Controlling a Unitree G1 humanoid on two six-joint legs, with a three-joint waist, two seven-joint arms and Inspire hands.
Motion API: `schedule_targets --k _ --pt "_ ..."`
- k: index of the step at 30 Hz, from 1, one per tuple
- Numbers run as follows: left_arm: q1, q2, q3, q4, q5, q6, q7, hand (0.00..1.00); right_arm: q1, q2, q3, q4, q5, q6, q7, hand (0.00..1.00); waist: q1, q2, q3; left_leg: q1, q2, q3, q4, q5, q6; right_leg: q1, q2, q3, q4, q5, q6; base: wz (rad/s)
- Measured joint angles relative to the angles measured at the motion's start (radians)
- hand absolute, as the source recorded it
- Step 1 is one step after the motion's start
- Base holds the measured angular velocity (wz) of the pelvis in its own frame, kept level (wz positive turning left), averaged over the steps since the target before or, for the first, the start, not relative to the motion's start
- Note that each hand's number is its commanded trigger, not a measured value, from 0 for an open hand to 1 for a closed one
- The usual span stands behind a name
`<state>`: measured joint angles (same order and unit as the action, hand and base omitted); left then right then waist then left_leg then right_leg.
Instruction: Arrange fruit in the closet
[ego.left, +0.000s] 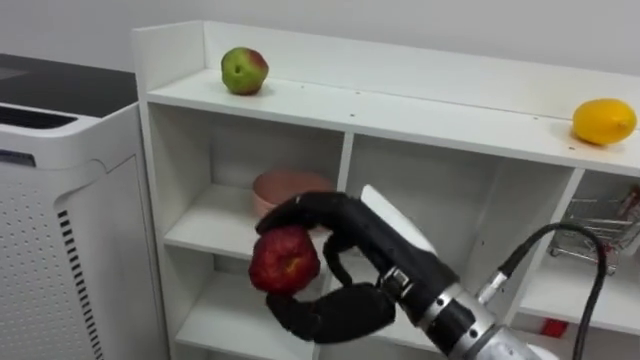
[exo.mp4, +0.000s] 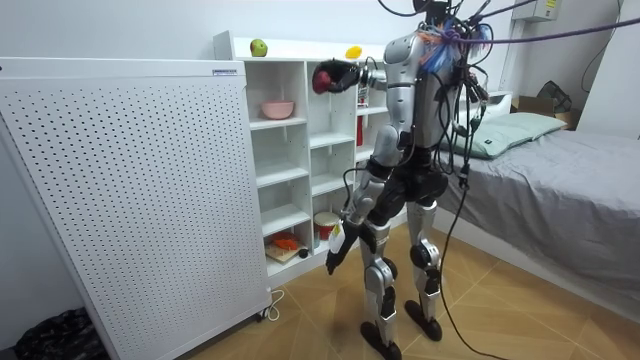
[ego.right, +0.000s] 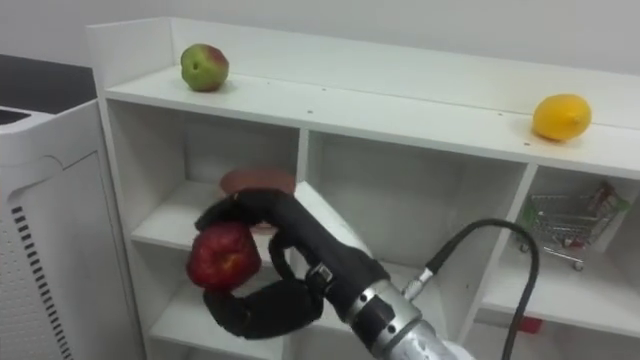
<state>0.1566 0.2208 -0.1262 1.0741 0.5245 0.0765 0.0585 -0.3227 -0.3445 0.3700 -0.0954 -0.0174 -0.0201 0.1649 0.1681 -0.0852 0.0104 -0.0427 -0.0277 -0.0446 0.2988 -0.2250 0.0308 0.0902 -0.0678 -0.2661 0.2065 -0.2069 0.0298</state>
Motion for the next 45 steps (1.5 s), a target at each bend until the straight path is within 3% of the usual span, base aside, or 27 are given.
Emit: schedule_targets --k 4,8,15,19,25,29,34,39,45 --pt "-0.043 0.000 -0.038 0.036 -0.067 -0.006 0.005 0.00 0.000 0.012 -0.003 0.148 -0.060 -0.004 -0.025 1.00 -0.010 0.029 0.0155 -0.079 0.012 -0.010 0.077 -0.007 0.003 -0.075 -0.003 -0.011 0.075 -0.004 0.001 0.13" --pt "-0.087 -0.004 -0.044 0.070 -0.116 -0.040 0.023 0.00 0.000 0.037 -0.004 0.335 -0.129 -0.025 -0.079 1.00 0.003 0.043 0.0242 -0.209 0.008 -0.015 0.192 -0.035 0.007 -0.222 -0.029 -0.012 0.243 -0.064 -0.010 0.01" --pt "-0.076 0.001 -0.058 0.086 -0.208 -0.061 0.066 0.00 -0.002 0.026 -0.080 0.506 -0.145 -0.050 -0.134 1.00 0.001 0.037 0.0263 -0.396 -0.021 -0.017 0.366 -0.058 0.000 -0.435 -0.087 -0.004 0.491 -0.161 -0.034 0.07" --pt "-0.063 0.012 -0.065 0.095 -0.259 -0.060 0.085 0.00 -0.010 0.018 -0.099 0.590 -0.154 -0.055 -0.185 1.00 0.005 0.014 0.0350 -0.515 -0.020 -0.016 0.482 -0.075 -0.021 -0.561 -0.102 0.014 0.630 -0.218 -0.057 0.03" --pt "-0.054 0.027 -0.065 0.075 -0.291 -0.070 0.086 0.00 -0.012 -0.002 -0.117 0.630 -0.149 -0.072 -0.241 1.00 0.011 0.000 0.0347 -0.696 -0.014 -0.039 0.649 -0.108 -0.054 -0.731 -0.106 0.001 0.805 -0.273 -0.100 0.05" --pt "-0.040 0.042 -0.064 0.049 -0.353 -0.074 0.096 0.00 -0.013 -0.015 -0.117 0.633 -0.141 -0.084 -0.264 1.00 0.024 0.001 0.0350 -0.777 0.009 -0.046 0.716 -0.121 -0.076 -0.806 -0.104 -0.015 0.869 -0.296 -0.128 0.01" --pt "-0.010 0.043 -0.065 -0.010 -0.401 -0.075 0.111 0.00 -0.020 -0.047 -0.117 0.656 -0.140 -0.091 -0.298 1.00 0.044 0.005 0.0356 -0.854 0.032 -0.037 0.759 -0.119 -0.081 -0.872 -0.103 -0.026 0.914 -0.303 -0.141 0.07" --pt "0.009 0.057 -0.066 -0.061 -0.429 -0.073 0.125 0.00 -0.065 -0.099 -0.115 0.720 -0.143 -0.090 -0.343 1.00 0.063 0.002 0.0363 -0.944 0.034 -0.038 0.806 -0.118 -0.088 -0.949 -0.119 -0.041 0.970 -0.318 -0.150 0.12" --pt "0.033 0.086 -0.075 -0.124 -0.445 -0.068 0.126 0.00 -0.212 -0.143 -0.101 0.797 -0.171 -0.074 -0.405 1.00 0.064 -0.007 0.0409 -1.031 0.015 -0.040 0.849 -0.117 -0.096 -1.035 -0.149 -0.044 1.036 -0.340 -0.164 0.11"
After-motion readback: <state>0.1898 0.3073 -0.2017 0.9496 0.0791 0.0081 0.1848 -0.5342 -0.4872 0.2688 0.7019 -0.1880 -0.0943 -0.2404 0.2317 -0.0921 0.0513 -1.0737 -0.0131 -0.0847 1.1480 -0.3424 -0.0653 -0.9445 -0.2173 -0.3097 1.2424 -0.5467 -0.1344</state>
